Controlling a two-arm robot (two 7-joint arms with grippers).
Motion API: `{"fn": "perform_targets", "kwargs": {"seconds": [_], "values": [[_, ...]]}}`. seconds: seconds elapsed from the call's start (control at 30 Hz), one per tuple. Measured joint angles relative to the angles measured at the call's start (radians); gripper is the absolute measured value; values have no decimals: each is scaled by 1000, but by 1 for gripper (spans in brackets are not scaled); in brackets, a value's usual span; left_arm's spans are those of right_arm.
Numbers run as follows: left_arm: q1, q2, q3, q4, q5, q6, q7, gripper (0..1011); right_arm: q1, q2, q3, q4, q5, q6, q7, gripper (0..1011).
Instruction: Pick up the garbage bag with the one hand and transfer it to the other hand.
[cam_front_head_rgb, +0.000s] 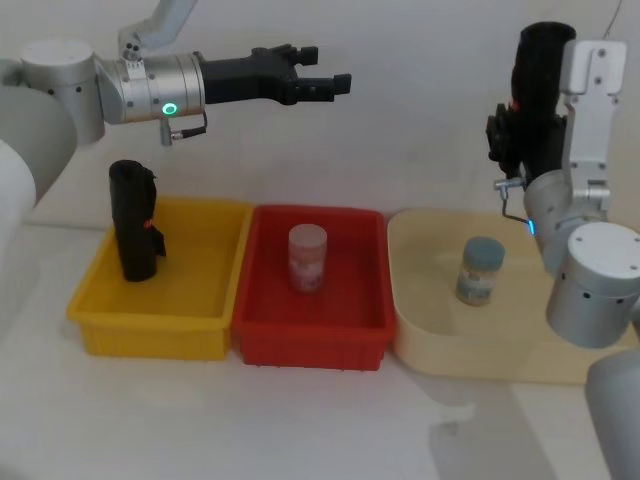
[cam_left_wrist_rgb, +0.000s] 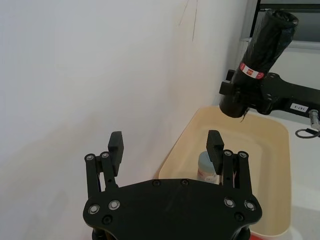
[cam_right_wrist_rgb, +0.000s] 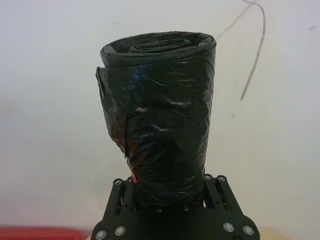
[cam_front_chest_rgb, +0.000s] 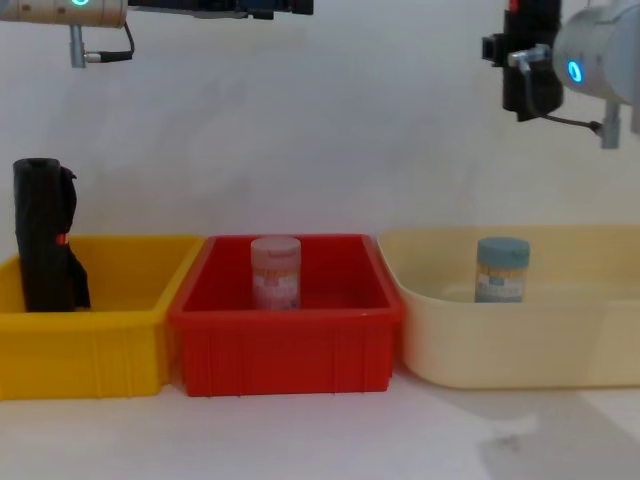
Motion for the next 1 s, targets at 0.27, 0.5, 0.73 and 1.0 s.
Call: {"fn": "perform_targets", "kwargs": {"seconds": [0.27,0.5,0.73,1.0], "values": [[0,0,0,0,0,0,0,1001,-8,13,10,6,-16,36,-7,557],[0,0,0,0,0,0,0,1001,2,15,18,42,-29,53,-19,557],[0,0,0,0,0,0,0,1001,14,14,29,75,-40,68,-37,557],[0,0,0,0,0,0,0,1001,23,12,40,103,-50,80,-52,734]]}}
